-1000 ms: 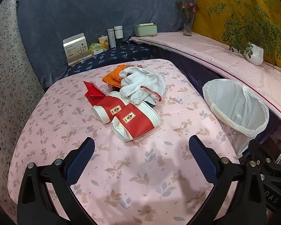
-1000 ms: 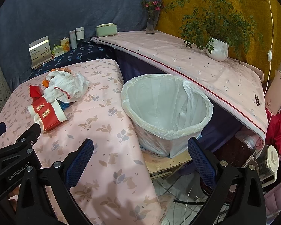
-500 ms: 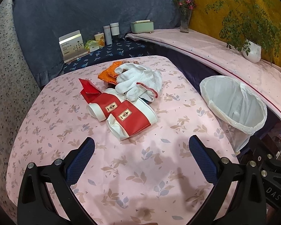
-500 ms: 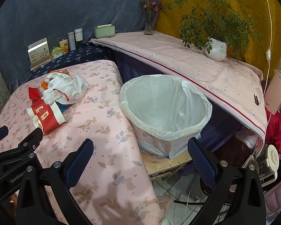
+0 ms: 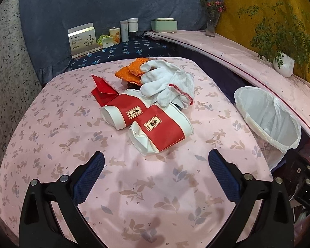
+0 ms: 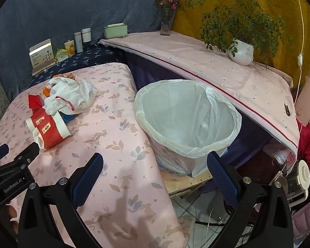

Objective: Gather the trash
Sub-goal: 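Lower the left tool and grasp the larger red-and-white paper cup, then grasp the smaller red-and-white paper cup with the right tool while the left tool holds its cup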

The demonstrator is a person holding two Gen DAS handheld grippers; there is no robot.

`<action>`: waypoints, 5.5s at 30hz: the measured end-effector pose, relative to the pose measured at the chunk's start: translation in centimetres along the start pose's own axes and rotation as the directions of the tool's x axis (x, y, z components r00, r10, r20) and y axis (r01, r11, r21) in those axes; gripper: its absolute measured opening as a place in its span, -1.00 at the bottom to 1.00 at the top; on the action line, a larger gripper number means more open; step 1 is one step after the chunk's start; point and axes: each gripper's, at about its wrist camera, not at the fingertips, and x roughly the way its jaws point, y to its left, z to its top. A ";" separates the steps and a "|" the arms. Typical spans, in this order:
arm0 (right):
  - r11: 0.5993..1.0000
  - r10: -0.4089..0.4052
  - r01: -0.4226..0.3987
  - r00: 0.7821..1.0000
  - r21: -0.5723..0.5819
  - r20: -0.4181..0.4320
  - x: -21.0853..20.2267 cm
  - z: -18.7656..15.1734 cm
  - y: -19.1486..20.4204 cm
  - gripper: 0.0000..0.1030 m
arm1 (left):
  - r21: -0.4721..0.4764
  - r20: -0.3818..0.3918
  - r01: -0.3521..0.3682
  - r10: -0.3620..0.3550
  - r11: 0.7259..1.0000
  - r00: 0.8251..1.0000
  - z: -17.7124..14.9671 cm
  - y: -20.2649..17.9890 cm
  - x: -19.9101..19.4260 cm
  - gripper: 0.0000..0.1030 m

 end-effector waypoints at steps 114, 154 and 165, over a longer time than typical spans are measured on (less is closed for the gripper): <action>0.909 0.418 -0.416 0.904 0.038 -0.093 2.2 1.6 3.6 -0.50 | -0.029 -0.072 0.169 -0.171 0.985 0.983 3.7 0.7 2.9 0.33; 0.956 0.245 -0.263 0.960 -0.133 -0.133 1.7 -5.4 10.4 -0.12 | -0.121 -0.105 0.062 -0.075 0.991 0.992 -2.0 7.5 -0.3 0.33; 0.974 0.219 -0.224 0.970 -0.033 -0.107 2.9 -3.2 6.5 -0.90 | -0.057 -0.106 0.105 -0.111 0.993 0.988 -1.7 4.3 -0.2 0.33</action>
